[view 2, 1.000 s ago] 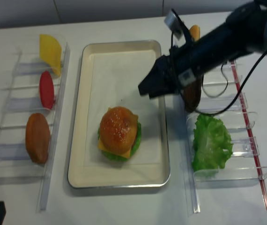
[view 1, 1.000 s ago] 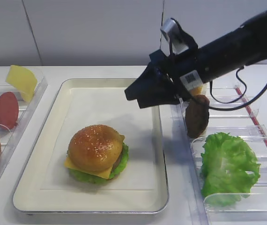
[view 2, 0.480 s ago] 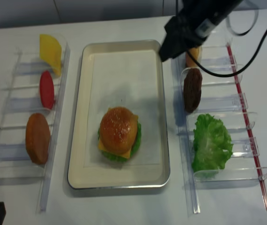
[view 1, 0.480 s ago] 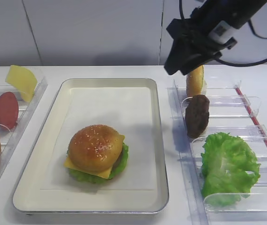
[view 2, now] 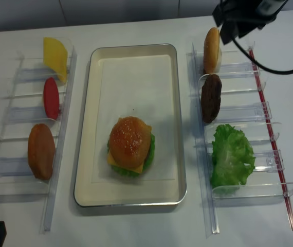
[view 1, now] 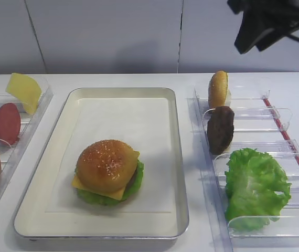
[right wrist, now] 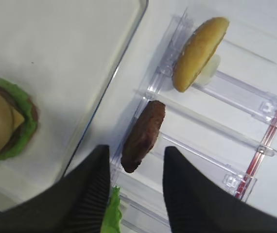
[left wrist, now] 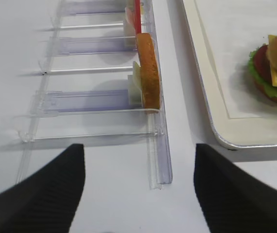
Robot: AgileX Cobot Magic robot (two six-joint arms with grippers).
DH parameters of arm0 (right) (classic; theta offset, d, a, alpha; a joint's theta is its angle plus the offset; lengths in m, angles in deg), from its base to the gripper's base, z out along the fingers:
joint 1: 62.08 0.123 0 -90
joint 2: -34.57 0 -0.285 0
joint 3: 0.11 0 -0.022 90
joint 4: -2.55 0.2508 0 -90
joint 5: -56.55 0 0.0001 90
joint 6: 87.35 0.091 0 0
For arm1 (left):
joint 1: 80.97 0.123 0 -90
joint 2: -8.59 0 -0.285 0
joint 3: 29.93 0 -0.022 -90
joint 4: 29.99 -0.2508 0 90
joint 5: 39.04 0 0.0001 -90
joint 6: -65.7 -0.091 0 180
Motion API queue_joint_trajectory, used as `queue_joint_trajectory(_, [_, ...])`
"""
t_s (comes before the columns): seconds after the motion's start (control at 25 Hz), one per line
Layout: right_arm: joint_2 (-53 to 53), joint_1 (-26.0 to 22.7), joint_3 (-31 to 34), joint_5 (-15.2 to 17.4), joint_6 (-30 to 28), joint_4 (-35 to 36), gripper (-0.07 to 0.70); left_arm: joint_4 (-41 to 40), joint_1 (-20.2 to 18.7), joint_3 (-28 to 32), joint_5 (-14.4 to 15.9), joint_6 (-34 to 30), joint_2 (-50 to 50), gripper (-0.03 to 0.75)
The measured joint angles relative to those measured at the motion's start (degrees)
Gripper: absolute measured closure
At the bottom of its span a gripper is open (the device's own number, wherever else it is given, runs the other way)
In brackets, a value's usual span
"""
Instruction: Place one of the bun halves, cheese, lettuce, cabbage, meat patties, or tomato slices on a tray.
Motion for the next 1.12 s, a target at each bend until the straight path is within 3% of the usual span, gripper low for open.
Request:
queue_joint_trajectory(0.68, [-25.2, 0.0, 0.2, 1.9, 1.9, -4.3, 0.46, 0.0, 0.0, 0.0, 0.0, 0.0, 0.0, 0.259])
queue_joint_trajectory(0.88, [-32.2, 0.0, 8.8, 1.7, 2.8, -4.3, 0.463, 0.0, 0.0, 0.0, 0.0, 0.0, 0.0, 0.26])
queue_joint_trajectory(1.12, [-44.2, 0.0, 24.2, -3.8, 2.8, -5.3, 0.464, 0.0, 0.0, 0.0, 0.0, 0.0, 0.0, 0.259])
